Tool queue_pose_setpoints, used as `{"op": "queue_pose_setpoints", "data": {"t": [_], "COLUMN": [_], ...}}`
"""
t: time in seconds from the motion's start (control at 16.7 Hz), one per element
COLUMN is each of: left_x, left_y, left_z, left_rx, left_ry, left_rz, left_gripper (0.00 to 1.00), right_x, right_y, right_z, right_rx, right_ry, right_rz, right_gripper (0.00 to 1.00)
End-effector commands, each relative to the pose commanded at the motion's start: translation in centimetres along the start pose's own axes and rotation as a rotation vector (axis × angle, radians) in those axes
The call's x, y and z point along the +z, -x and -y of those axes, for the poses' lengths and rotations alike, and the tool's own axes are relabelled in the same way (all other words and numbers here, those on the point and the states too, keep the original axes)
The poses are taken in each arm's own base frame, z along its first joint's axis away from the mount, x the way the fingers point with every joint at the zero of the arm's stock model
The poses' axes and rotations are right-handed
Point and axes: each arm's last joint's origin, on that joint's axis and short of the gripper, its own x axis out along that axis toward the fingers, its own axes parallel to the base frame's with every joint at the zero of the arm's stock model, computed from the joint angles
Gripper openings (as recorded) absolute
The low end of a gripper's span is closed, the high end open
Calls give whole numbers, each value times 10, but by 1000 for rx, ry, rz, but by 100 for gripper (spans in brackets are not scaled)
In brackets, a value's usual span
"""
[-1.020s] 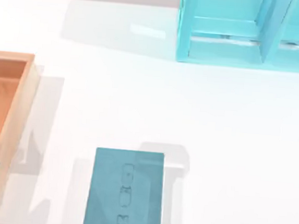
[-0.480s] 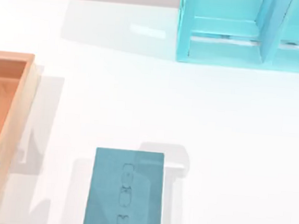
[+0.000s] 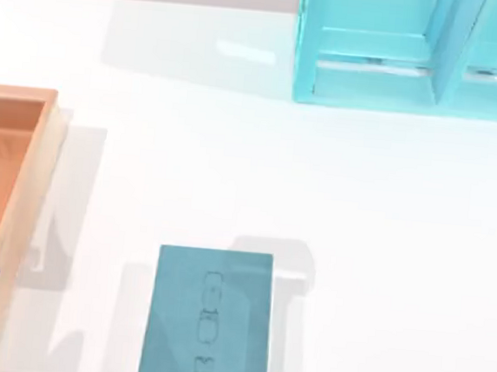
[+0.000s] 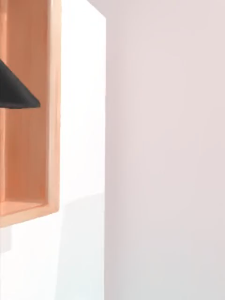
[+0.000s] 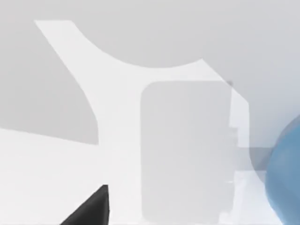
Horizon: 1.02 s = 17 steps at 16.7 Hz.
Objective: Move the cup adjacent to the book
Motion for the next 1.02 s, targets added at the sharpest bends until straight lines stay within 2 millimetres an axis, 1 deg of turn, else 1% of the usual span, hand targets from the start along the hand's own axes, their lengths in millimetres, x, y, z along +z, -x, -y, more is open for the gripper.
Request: {"op": "queue_pose_setpoints", "data": {"t": [0.72,0.78,1.02], "left_x": [0,0,0], "left_y": [0,0,0], "left_z": [0,0,0], "left_rx": [0,0,0], "left_ry": [0,0,0], "left_rz": [0,0,0], "left_gripper": [100,100,100], "right_x": [0,0,0], "right_y": [0,0,0], "right_z": [0,0,0], "right_rx": [0,0,0], "right_ry": [0,0,0], "right_rz": [0,0,0], "right_gripper": [2,0,0]}}
